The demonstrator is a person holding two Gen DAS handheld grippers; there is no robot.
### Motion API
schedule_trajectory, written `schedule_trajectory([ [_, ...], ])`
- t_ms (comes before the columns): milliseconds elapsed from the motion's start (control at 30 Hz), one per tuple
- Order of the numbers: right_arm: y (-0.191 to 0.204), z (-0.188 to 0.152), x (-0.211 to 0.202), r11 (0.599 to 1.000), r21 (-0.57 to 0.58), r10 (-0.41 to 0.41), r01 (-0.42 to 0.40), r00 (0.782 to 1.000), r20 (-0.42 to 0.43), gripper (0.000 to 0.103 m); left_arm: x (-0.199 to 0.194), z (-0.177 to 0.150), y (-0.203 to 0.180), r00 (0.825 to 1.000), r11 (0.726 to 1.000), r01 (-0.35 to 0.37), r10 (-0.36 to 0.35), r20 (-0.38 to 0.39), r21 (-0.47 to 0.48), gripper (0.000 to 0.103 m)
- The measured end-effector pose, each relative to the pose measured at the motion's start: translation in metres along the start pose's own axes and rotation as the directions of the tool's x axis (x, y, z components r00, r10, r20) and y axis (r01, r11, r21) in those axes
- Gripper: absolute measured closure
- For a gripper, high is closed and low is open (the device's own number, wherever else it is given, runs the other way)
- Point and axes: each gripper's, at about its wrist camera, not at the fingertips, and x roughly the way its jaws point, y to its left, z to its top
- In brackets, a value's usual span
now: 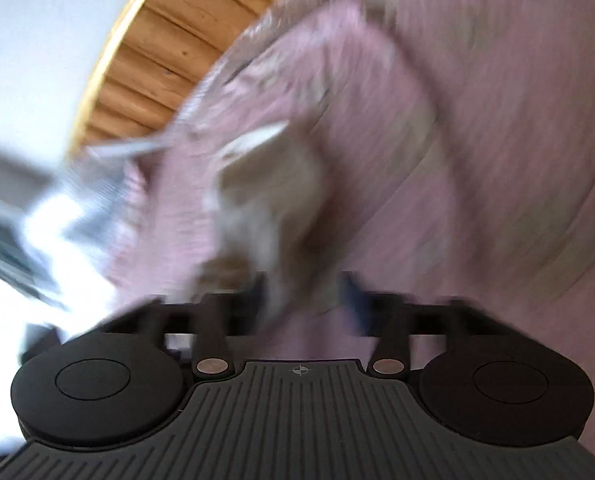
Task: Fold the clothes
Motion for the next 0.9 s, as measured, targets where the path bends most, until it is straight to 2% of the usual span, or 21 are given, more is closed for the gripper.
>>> schedule_trajectory([
  [100,-0.009,-0.025,0.038,0.971,0.185,0.151,-0.149,0.989,0.003,0.033,-0.012,0.001,0.007,0.992,0.985,0.122,-0.117,0.052,-0.119,0.09],
  [167,-0.008,-0.032,0.063,0.938,0.275,0.203,-0.213,0.977,0.062,0.039,-0.014,0.002,0.004,0.988,0.978,0.151,-0.143,0.064,-0.143,0.091],
  [233,-0.002,-0.025,0.07,0.926,0.285,0.224,-0.248,0.968,0.115,0.102,-0.019,0.002,-0.003,0.992,0.986,0.12,-0.114,0.053,-0.118,0.092],
  [267,0.005,-0.02,0.067,0.937,0.257,0.207,-0.235,0.969,0.132,0.103,-0.022,0.003,-0.006,0.996,0.993,0.075,-0.071,0.048,-0.087,0.091],
  [300,0.014,-0.014,0.058,0.956,0.206,0.183,-0.211,0.972,0.148,0.103,-0.025,0.003,-0.01,0.999,0.999,0.014,-0.012,0.05,-0.048,0.081],
  [333,0.026,-0.007,0.043,0.977,0.127,0.149,-0.171,0.975,0.165,0.103,-0.028,0.005,-0.016,0.996,0.998,-0.062,0.062,0.06,0.003,0.066],
  [367,0.038,0.0,0.028,0.991,0.047,0.117,-0.128,0.976,0.185,0.103,-0.032,0.006,-0.024,0.988,0.989,-0.135,0.13,0.08,0.064,0.056],
  [400,0.05,0.006,0.012,0.996,-0.037,0.086,-0.081,0.975,0.206,0.103,-0.034,0.006,-0.035,0.979,0.975,-0.187,0.174,0.11,0.12,0.035],
  [433,0.063,0.011,-0.005,0.991,-0.127,0.057,-0.029,0.972,0.229,0.103,-0.034,0.007,-0.045,0.968,0.958,-0.229,0.206,0.144,0.172,0.027],
  [500,0.073,0.018,-0.033,0.966,-0.25,0.002,0.064,0.967,0.255,0.103,-0.033,0.011,-0.069,0.949,0.917,-0.291,0.241,0.206,0.272,0.026],
  [567,0.057,0.025,-0.038,0.967,-0.225,-0.059,0.117,0.967,0.248,0.096,-0.019,0.012,-0.1,0.942,0.863,-0.318,0.241,0.234,0.392,0.023],
  [633,0.036,0.029,-0.039,0.973,-0.167,-0.116,0.157,0.965,0.234,0.093,-0.002,0.01,-0.132,0.935,0.789,-0.345,0.242,0.26,0.508,0.021],
  [700,0.013,0.022,-0.04,0.98,-0.097,-0.146,0.171,0.964,0.221,0.092,0.033,0.007,-0.15,0.928,0.697,-0.373,0.28,0.246,0.613,0.021],
  [767,-0.001,0.006,-0.037,0.981,-0.058,-0.169,0.185,0.962,0.214,0.085,0.072,0.004,-0.165,0.916,0.591,-0.389,0.328,0.229,0.707,0.033],
  [833,-0.012,-0.01,-0.035,0.982,-0.028,-0.179,0.189,0.963,0.201,0.066,0.11,0.006,-0.158,0.891,0.518,-0.4,0.414,0.187,0.756,0.054],
  [867,-0.017,-0.018,-0.035,0.982,-0.012,-0.182,0.188,0.964,0.194,0.066,0.125,0.01,-0.15,0.879,0.503,-0.401,0.448,0.166,0.766,0.057],
  [900,-0.022,-0.024,-0.035,0.983,0.002,-0.183,0.186,0.965,0.188,0.066,0.129,0.015,-0.144,0.879,0.508,-0.397,0.449,0.158,0.764,0.05],
])
